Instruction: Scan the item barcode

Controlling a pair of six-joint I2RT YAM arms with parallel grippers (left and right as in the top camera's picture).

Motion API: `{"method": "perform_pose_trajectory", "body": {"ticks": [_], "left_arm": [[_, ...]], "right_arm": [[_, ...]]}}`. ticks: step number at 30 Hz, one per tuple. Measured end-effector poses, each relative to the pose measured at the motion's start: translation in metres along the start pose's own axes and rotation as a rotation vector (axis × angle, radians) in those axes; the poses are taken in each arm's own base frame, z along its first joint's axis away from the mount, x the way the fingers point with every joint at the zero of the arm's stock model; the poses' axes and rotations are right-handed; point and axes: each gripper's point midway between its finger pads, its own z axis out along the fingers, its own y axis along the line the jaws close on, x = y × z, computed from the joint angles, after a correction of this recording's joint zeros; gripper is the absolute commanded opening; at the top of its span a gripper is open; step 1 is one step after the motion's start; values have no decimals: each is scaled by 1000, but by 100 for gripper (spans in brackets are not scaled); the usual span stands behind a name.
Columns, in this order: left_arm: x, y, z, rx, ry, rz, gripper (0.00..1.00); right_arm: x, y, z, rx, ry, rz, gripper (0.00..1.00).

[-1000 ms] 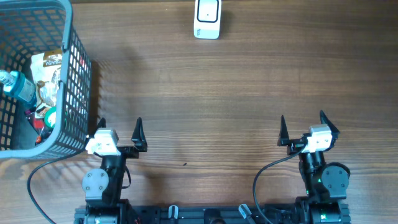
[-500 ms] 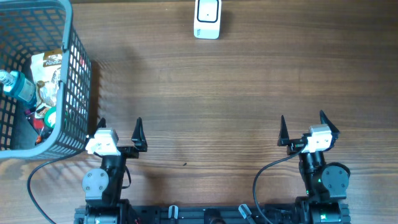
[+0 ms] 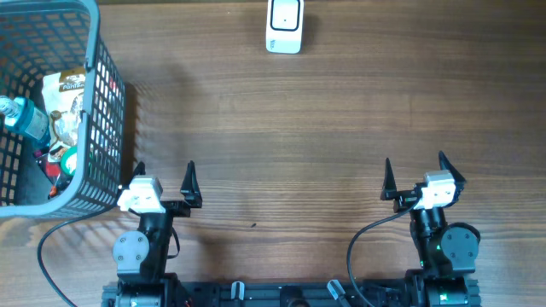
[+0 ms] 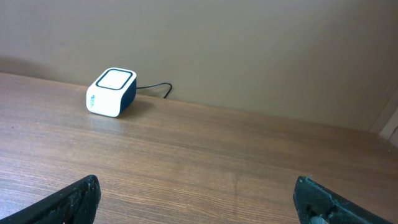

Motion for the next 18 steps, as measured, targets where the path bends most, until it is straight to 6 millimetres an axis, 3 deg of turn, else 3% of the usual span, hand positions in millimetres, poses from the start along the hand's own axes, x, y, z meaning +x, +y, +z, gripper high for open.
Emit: {"method": "perform_pose_trajectory", "body": {"ticks": [18], "left_arm": [[-4,2,0,-12,-20,12,100]], "right_arm": [[0,0,0,0,0,0,100]]}}
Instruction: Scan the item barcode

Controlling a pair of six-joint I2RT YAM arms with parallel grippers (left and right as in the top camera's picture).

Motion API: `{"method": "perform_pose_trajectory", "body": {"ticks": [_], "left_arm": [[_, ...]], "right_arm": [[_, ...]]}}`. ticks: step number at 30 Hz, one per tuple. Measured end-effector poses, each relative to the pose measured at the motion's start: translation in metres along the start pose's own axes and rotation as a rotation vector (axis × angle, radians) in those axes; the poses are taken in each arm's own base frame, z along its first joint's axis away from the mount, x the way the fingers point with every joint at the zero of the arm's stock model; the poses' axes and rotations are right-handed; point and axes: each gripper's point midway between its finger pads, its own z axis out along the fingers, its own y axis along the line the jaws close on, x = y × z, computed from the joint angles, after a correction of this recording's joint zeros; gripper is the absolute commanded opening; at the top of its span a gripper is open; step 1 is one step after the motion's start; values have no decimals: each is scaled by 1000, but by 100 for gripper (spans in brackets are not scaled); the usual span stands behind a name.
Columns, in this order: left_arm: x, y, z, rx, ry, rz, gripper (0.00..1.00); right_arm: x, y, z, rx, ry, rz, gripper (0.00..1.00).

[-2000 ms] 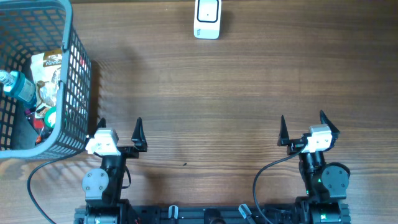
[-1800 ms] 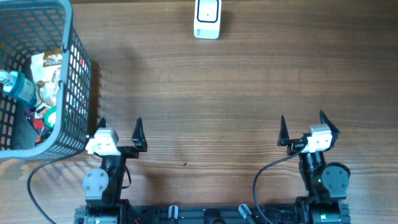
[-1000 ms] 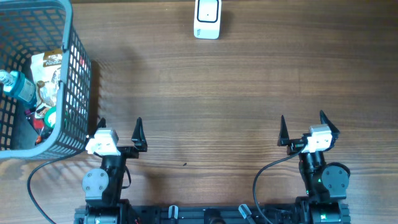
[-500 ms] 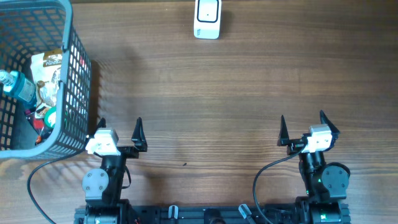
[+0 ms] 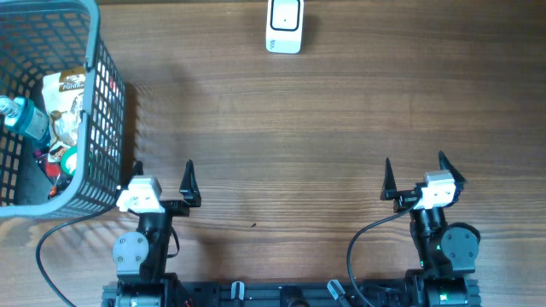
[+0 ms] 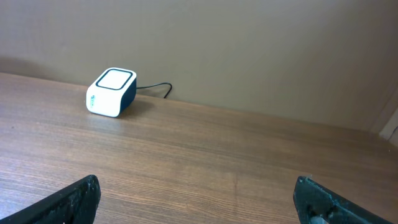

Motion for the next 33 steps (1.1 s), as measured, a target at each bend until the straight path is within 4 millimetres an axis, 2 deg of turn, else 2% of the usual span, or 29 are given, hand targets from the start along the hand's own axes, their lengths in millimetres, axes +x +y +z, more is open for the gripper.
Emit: {"method": "perform_pose_trajectory", "body": {"ticks": [3,6,8,10,19,24,26,27,33], "left_arm": [[2,2,0,-8,6,0,100],[-5,4,0,-23,-21,4,100],[-15,-1,0,0,-63,-12,100],[-17,-6,-1,33,-70,-22,100],[-9,-29,-3,169,-25,-31,100],[8,-38,-7,216,84,-49,100],[2,-41,-11,224,98,-53,100],[-11,-44,-14,233,88,-53,100],[-56,-54,-22,249,76,-52,100]], "right_arm": [[0,0,0,0,0,0,100],[0,0,0,0,0,0,100],[0,0,0,0,0,0,100],[0,0,0,0,0,0,100],[0,0,0,0,0,0,100],[0,0,0,0,0,0,100],[0,0,0,0,0,0,100],[0,0,0,0,0,0,100],[0,0,0,0,0,0,100]]}}
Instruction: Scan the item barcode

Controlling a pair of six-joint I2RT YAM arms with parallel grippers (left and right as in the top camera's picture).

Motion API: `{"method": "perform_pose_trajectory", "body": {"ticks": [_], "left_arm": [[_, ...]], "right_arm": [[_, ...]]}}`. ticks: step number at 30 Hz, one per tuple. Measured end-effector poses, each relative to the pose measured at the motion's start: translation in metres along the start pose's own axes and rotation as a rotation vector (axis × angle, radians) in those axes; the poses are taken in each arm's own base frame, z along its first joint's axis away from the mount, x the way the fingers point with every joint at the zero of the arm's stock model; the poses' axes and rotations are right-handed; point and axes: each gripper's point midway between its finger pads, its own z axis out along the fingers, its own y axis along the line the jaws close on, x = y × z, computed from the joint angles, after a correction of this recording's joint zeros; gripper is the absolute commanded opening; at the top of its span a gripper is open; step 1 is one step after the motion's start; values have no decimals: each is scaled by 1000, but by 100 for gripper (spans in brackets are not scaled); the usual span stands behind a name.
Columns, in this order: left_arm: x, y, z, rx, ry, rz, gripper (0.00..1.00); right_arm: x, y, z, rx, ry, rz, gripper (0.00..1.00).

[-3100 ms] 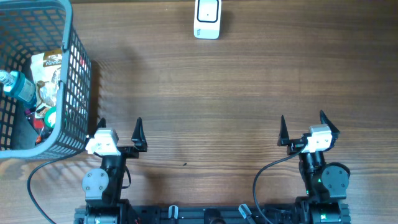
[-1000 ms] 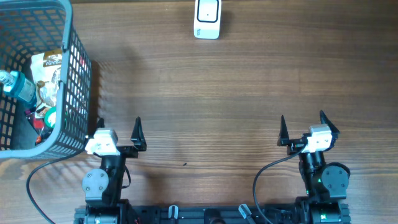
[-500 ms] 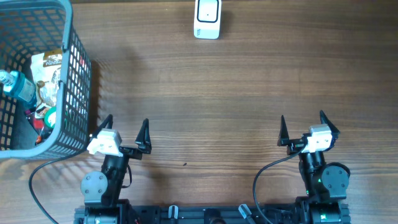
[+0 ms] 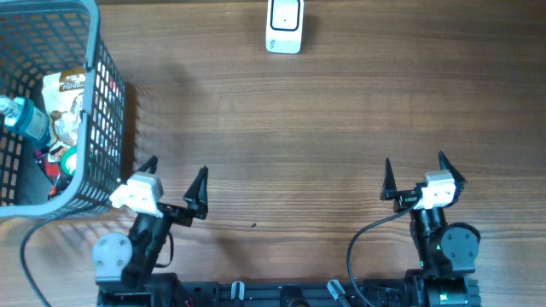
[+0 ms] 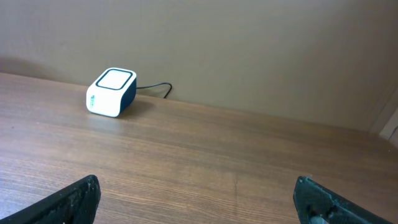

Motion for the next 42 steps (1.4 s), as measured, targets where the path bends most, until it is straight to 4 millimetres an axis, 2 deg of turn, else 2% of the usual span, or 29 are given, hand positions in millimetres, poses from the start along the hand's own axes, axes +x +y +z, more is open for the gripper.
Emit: {"method": "perform_pose_trajectory", "body": {"ticks": [4,10,16,17,24,27,31,32,35,37,40,42], "left_arm": [[-30,-10,0,15,47,-18,100],[-60,-14,12,-12,221,-104,100],[-128,-22,37,-23,321,-166,100],[-131,-24,40,-17,354,-180,100],[-111,-24,50,-12,495,-260,100],[-124,-16,48,-74,519,-290,100],[-189,10,41,-232,461,-327,100],[-199,15,41,-254,436,-329,100],[-227,55,28,-457,401,-408,100],[-230,93,20,-610,385,-489,100],[-219,129,17,-740,390,-597,100],[-204,174,14,-886,382,-720,100]], "right_arm": [[0,0,0,0,0,0,100],[0,0,0,0,0,0,100],[0,0,0,0,0,0,100],[0,0,0,0,0,0,100],[0,0,0,0,0,0,100],[0,0,0,0,0,0,100],[0,0,0,0,0,0,100],[0,0,0,0,0,0,100],[0,0,0,0,0,0,100],[0,0,0,0,0,0,100],[0,0,0,0,0,0,100],[0,0,0,0,0,0,100]]}}
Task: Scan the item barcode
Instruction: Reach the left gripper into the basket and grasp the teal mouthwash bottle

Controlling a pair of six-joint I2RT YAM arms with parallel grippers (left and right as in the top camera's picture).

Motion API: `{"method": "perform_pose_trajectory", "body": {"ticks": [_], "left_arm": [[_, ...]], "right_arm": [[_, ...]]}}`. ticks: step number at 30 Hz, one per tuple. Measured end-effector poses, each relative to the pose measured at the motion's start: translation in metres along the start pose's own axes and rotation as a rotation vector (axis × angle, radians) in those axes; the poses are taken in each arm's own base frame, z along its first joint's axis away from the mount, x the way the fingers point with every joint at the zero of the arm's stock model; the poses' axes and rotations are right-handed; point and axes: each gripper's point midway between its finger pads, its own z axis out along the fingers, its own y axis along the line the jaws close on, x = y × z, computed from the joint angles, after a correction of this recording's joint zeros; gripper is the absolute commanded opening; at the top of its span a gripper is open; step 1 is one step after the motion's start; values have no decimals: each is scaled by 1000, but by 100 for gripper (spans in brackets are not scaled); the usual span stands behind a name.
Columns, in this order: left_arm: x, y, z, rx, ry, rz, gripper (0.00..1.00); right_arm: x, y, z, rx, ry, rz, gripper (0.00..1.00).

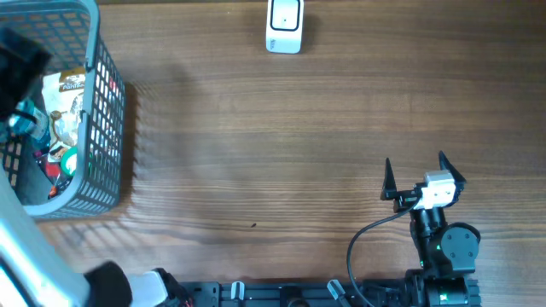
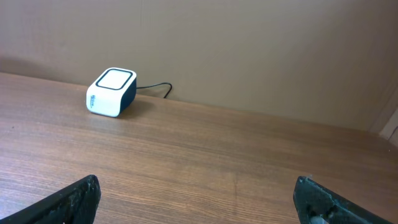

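The white and dark blue barcode scanner (image 1: 284, 26) stands at the table's far edge, its cable running behind it; in the right wrist view the scanner (image 2: 112, 92) sits far ahead to the left. Items lie in the grey wire basket (image 1: 109, 111) at far left: a pale snack packet (image 1: 70, 95) and a blue-capped bottle (image 1: 26, 119). My left arm (image 1: 26, 243) rises blurred along the left edge, and a dark blurred mass, its wrist end (image 1: 21, 60), hangs over the basket; its jaws cannot be made out. My right gripper (image 1: 415, 175) rests open and empty near the front right (image 2: 199, 199).
Bare brown wood table (image 1: 281, 145) stretches between basket, scanner and right arm. The right arm's base and cable (image 1: 367, 243) sit at the front edge. A beige wall stands behind the scanner.
My left arm has left its place at the front left, beside the basket, and now reaches up over the basket, close to the camera and blurred. The right arm has not moved.
Both grippers first rested open at the front edge, left and right. Then the left gripper had turned slightly toward the basket. Now the left arm extends over the basket while the right stays parked; scanner and basket items are unmoved.
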Motion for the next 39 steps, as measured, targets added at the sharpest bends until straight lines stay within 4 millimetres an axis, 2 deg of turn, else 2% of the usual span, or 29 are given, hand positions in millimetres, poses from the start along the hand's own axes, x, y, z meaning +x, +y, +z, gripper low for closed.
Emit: {"method": "perform_pose_trajectory", "body": {"ticks": [2,7,10,13,17,24,25,30,34,39], "left_arm": [[-10,17,18,-77,-3,-85,100],[-30,58,48,-293,-77,-272,100],[-38,71,64,-375,-110,-305,100],[-46,89,101,-491,-127,-317,100],[-47,100,138,-561,-118,-311,100],[-52,111,179,-610,-130,-308,100],[-49,115,190,-630,-119,-304,100],[-39,131,219,-695,-80,-291,100],[-35,142,237,-722,-61,-294,100],[-30,153,251,-751,-41,-292,100]], "right_arm": [[0,0,0,0,0,0,100],[0,0,0,0,0,0,100],[0,0,0,0,0,0,100],[0,0,0,0,0,0,100],[0,0,0,0,0,0,100],[0,0,0,0,0,0,100],[0,0,0,0,0,0,100],[0,0,0,0,0,0,100],[0,0,0,0,0,0,100],[0,0,0,0,0,0,100]]}}
